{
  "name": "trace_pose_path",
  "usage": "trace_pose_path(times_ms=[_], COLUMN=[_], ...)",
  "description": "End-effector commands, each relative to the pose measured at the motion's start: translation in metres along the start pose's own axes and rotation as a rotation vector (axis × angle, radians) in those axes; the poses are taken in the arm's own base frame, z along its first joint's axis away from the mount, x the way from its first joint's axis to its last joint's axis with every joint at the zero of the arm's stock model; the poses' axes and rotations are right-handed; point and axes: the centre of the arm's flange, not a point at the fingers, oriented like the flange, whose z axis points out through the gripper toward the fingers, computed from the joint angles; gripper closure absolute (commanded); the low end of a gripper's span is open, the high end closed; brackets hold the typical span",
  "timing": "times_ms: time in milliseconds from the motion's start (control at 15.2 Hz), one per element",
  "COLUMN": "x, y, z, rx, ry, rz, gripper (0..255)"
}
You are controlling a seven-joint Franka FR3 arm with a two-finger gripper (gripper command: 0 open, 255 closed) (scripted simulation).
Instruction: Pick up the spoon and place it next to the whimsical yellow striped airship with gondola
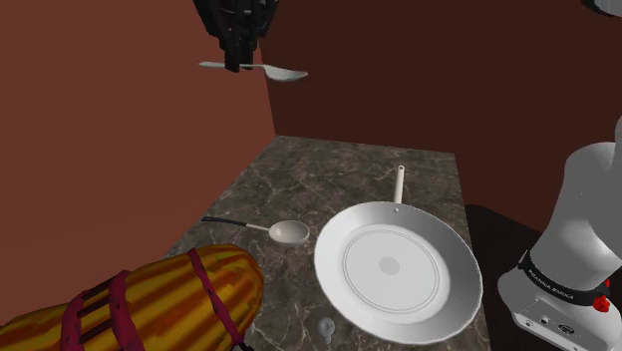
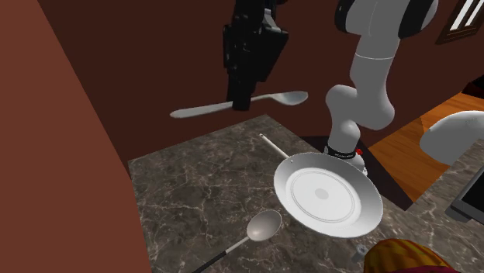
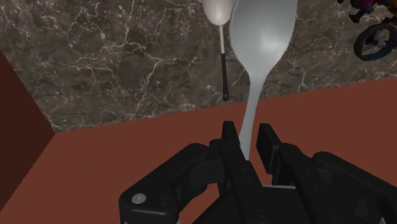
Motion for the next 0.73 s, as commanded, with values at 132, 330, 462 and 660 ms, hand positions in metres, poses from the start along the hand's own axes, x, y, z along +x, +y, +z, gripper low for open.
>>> trace_pose_path(times_ms=[132,330,462,660], x=[0.002,0.003,0.003,0.001], y=[-0.051,-0.091,-0.117,-0.124], z=[0.006,0.012,0.015,0.026], rx=[0.0,0.0,0.0,0.0], ry=[0.0,0.0,0.0,0.0], rz=[0.002,0.002,0.002,0.002], gripper=[255,255,255,255])
